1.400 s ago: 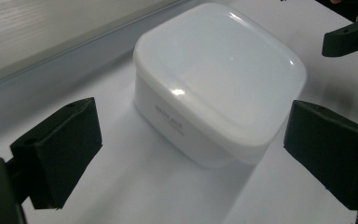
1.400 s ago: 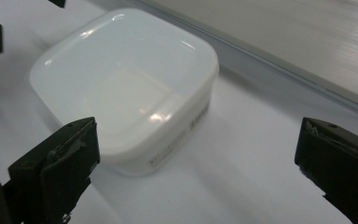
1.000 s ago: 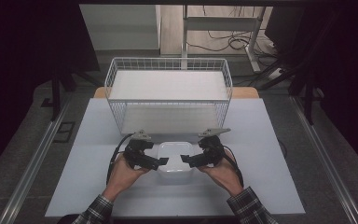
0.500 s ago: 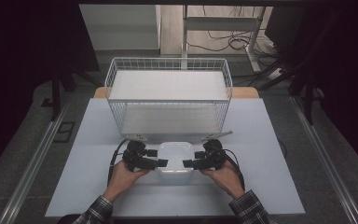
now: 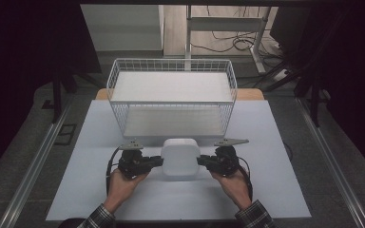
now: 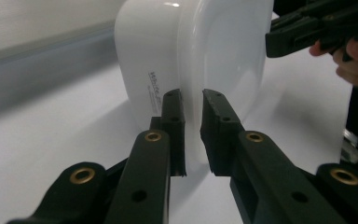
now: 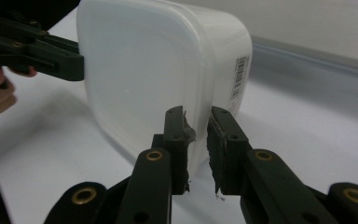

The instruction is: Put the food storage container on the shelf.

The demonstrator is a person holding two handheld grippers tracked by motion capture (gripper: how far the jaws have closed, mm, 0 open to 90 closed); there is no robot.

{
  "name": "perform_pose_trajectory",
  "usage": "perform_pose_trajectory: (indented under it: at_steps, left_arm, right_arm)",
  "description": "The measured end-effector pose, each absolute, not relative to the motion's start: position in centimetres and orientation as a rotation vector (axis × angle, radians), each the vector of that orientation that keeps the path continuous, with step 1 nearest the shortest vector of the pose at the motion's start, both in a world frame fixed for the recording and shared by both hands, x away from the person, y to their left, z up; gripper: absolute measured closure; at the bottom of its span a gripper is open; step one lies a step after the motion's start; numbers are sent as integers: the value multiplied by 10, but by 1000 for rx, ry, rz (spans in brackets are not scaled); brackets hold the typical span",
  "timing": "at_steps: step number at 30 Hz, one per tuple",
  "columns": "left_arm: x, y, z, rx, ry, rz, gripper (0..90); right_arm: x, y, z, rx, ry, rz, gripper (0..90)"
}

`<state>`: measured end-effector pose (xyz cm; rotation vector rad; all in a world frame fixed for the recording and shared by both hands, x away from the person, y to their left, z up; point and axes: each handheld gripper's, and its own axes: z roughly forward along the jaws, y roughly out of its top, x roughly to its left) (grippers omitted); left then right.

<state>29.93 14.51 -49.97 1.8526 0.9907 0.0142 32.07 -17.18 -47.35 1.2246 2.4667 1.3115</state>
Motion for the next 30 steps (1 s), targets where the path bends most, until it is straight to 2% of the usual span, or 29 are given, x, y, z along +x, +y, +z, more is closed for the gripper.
perform_pose_trajectory:
  at_steps: [16,30]
  left_arm:
    - [304,146,-479,1846,984,62,804]
    - [315,149,-432,1847,955,140,803]
  right_arm:
    - [320,-171,-457,1160,2391,1370,778]
    - [333,-169,-419,1104,2345,1422,780]
